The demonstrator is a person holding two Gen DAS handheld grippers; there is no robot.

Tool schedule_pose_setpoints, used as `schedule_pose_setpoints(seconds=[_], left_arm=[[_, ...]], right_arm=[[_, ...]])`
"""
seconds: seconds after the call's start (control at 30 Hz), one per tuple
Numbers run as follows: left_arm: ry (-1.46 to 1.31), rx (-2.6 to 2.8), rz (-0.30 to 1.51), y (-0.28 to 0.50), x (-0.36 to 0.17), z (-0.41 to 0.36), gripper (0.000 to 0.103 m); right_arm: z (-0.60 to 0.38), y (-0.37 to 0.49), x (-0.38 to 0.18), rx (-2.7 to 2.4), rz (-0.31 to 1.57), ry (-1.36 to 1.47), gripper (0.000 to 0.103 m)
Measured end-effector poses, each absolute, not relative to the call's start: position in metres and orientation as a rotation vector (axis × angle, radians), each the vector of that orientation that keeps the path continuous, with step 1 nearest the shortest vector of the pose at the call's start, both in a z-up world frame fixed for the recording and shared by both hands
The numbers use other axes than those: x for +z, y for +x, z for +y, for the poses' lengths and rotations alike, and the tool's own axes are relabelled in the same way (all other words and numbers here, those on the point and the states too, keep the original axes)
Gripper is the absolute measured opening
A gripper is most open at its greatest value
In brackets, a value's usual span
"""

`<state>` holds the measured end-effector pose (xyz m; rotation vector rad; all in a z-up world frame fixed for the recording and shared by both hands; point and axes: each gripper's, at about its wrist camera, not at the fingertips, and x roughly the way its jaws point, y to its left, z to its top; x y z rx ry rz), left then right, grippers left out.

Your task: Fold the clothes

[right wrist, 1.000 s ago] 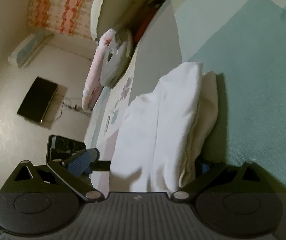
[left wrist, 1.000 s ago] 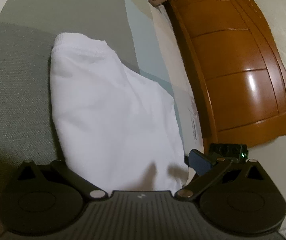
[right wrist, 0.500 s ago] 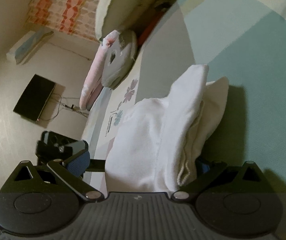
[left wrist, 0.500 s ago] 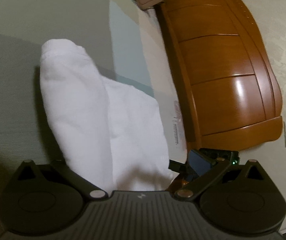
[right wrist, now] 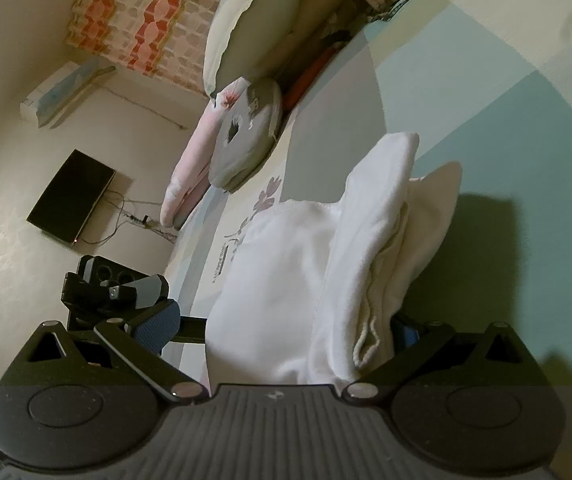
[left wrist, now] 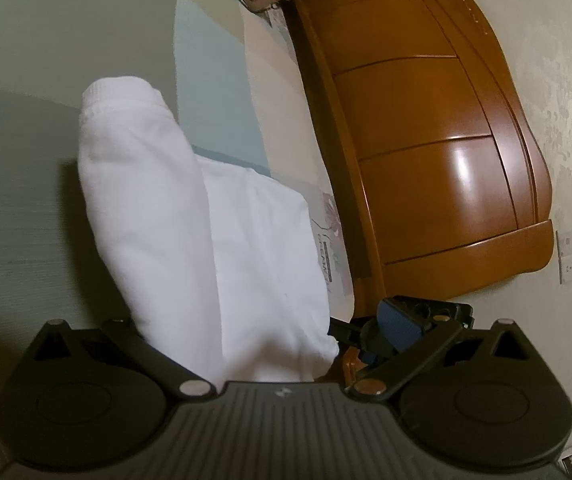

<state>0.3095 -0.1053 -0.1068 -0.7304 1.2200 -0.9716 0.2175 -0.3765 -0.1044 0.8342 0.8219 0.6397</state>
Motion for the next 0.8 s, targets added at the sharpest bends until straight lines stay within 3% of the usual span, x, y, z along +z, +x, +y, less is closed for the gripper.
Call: schedule_pose_setpoints(seconds=[0.8], left_arm=[[-0.588, -1.079, 1.251, 0.313, -0.084, -0.214, 0.101]], right_arm=[[-0.482, 0.188, -0.089, 0.530, 0.759, 0.826, 0.103]])
